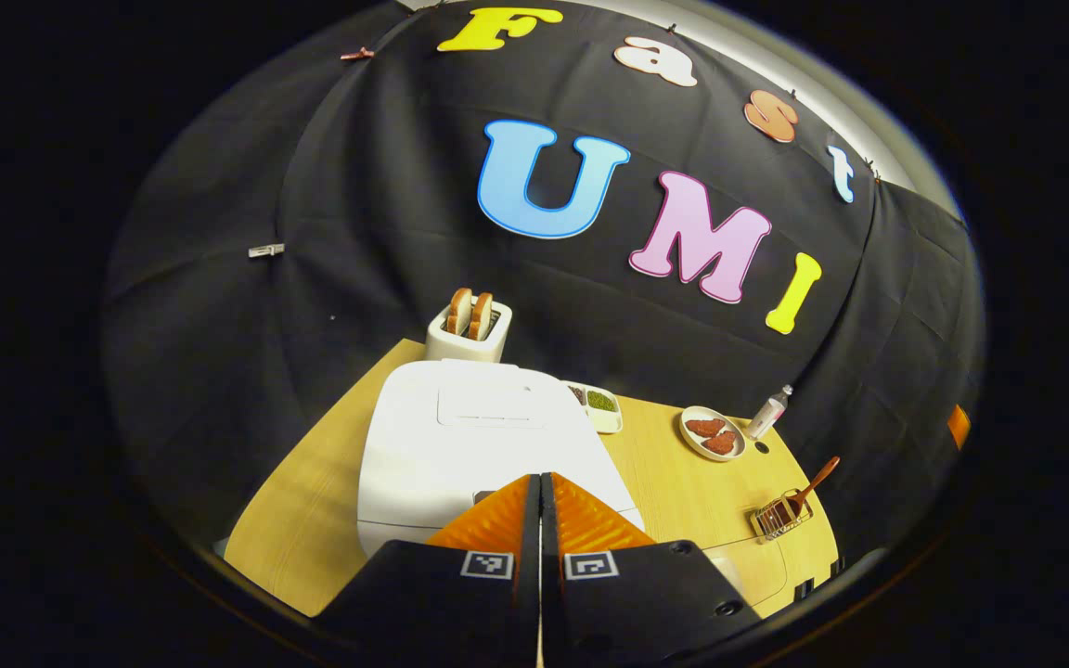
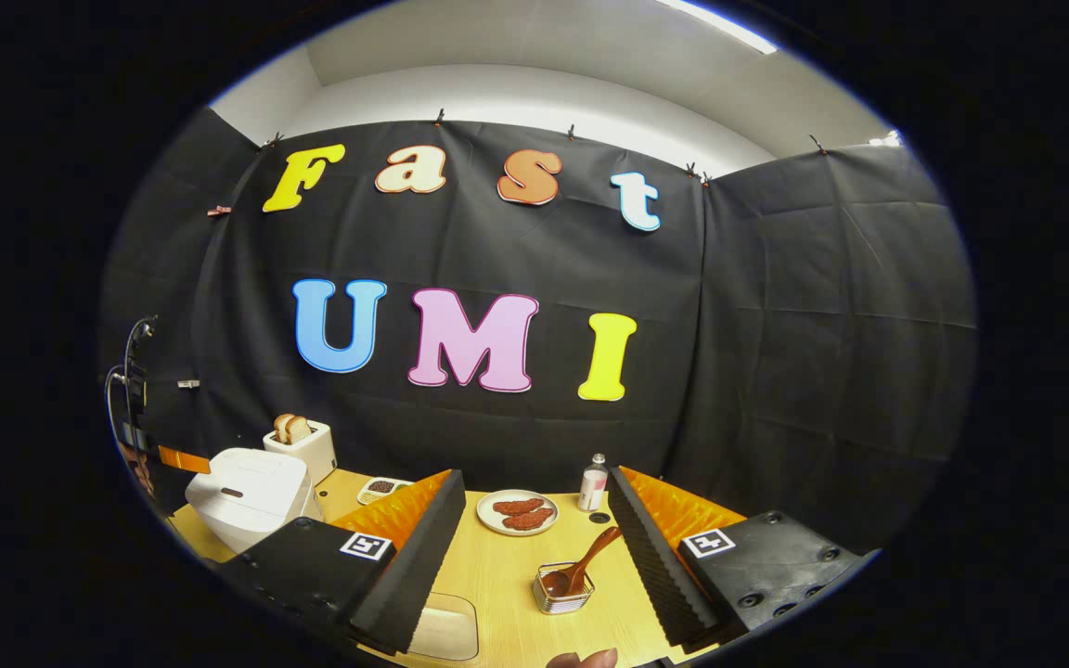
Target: Close the left gripper, press the button to open the rice cooker; take a wooden spoon from the chopstick holder with the right hand, scoop a spoonful of rice and pour it into the rice cooker, then put the wooden spoon back into the chopstick holder.
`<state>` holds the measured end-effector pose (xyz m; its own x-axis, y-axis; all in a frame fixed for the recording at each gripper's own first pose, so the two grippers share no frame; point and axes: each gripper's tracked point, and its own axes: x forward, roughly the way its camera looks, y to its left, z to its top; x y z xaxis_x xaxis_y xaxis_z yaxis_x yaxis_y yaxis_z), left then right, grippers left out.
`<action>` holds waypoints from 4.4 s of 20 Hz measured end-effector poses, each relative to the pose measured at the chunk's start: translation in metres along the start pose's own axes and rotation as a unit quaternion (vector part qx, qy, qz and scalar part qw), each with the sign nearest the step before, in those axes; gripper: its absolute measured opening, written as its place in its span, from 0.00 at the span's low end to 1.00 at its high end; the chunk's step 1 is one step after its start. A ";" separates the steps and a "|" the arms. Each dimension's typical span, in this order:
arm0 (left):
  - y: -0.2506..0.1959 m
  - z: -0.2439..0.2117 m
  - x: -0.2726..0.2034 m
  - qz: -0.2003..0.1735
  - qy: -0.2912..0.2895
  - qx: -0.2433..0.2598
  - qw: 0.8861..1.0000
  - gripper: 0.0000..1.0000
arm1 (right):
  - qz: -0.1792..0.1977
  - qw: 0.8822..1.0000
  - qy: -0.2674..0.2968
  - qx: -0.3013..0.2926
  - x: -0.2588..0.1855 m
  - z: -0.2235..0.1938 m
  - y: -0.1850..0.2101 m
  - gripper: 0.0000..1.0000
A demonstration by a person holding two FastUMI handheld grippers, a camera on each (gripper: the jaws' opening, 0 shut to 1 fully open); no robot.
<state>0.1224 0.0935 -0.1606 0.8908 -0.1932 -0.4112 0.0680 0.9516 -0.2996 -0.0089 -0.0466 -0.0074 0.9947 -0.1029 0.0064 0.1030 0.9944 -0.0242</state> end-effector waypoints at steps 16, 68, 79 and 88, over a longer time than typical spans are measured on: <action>0.012 -0.034 0.046 0.020 0.130 0.030 0.991 0.07 | -0.041 0.999 0.019 0.000 0.007 -0.016 -0.033 0.98; -0.090 0.009 -0.102 0.106 -0.153 0.017 0.982 0.95 | 0.088 0.981 0.158 0.072 0.096 -0.185 -0.081 0.98; -0.147 -0.040 -0.104 0.134 -0.117 0.034 0.983 0.95 | 0.141 0.950 0.240 0.139 0.161 -0.293 -0.073 0.75; -0.174 -0.077 -0.091 0.156 -0.088 0.045 0.983 0.95 | 0.160 0.945 0.239 0.159 0.184 -0.309 -0.066 0.46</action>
<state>-0.0055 -0.0725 -0.1374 0.9379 0.1482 -0.3137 -0.1884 0.9768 -0.1018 0.1681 -0.1385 -0.3138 0.8713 0.2793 -0.4035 -0.1333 0.9260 0.3531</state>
